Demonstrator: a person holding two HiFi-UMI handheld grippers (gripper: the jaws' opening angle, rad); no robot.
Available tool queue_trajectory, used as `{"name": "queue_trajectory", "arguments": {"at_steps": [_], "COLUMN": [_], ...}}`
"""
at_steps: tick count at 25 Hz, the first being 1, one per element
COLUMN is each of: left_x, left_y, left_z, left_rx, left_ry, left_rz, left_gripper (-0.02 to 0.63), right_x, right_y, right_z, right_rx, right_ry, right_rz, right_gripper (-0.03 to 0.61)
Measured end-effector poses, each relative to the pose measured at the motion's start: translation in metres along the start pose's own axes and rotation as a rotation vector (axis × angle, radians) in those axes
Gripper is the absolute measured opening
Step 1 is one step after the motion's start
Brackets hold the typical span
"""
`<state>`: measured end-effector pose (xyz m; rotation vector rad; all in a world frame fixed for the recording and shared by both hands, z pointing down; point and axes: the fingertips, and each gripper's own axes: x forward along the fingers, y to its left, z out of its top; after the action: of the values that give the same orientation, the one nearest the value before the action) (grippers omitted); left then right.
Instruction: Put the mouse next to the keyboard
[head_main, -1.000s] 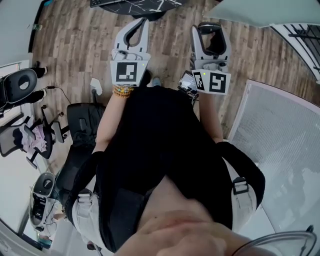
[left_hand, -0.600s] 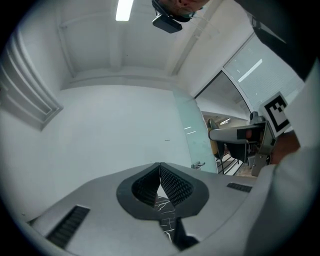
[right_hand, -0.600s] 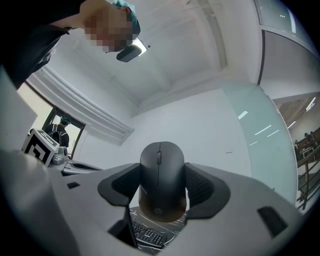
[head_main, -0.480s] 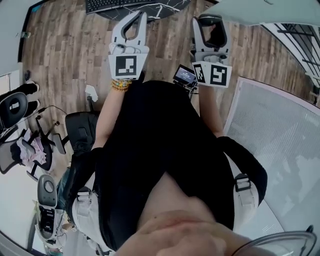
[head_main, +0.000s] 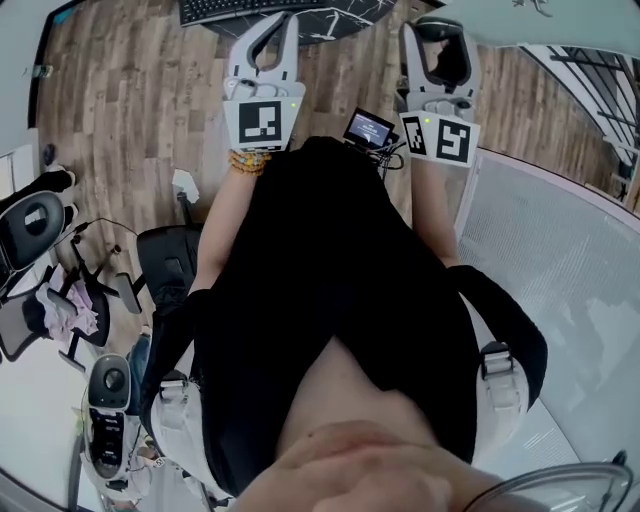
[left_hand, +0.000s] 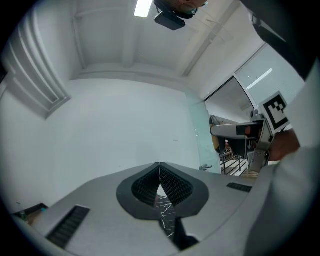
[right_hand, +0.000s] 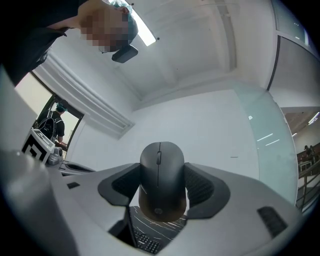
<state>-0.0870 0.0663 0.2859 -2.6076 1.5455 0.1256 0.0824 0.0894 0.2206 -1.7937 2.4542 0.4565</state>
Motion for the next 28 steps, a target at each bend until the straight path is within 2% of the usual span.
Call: {"name": "queue_trajectory", "arguments": {"at_steps": [5, 11, 19, 24, 28], "left_x": [0.006, 0.020, 0.069, 0.109, 0.151], "left_y": [0.017, 0.023, 0.030, 0.040, 0.038], "left_z": [-0.007, -0.021, -0.028, -0.030, -0.043], "left_rx": [-0.025, -0.023, 0.025, 0.059, 0.101], "left_ry": [-0.010, 0.021, 0.072, 0.076, 0.066], "left_rz": [-0.007, -0.012, -0.028, -0.027, -0.035], "left_gripper": [0.014, 0.014, 0.014, 0.014, 0.014], "right_x": [0.021, 0.033, 0.070, 0.094, 0.108], "right_y": [0.008, -0.002, -0.040, -0.069, -0.098], "right_z": [-0.006, -0.017, -0.039, -0.051, -0.076], "right_rx": [-0.009, 0.011, 0.034, 0.048, 0.053], "right_ry": [0.005, -0.004, -0.025, -0.052, -0.066], "right_rz": [-0.004, -0.028, -0.071, -0.104, -0.123], "right_gripper": [0.287, 0.287, 0.287, 0.287, 0.287]}}
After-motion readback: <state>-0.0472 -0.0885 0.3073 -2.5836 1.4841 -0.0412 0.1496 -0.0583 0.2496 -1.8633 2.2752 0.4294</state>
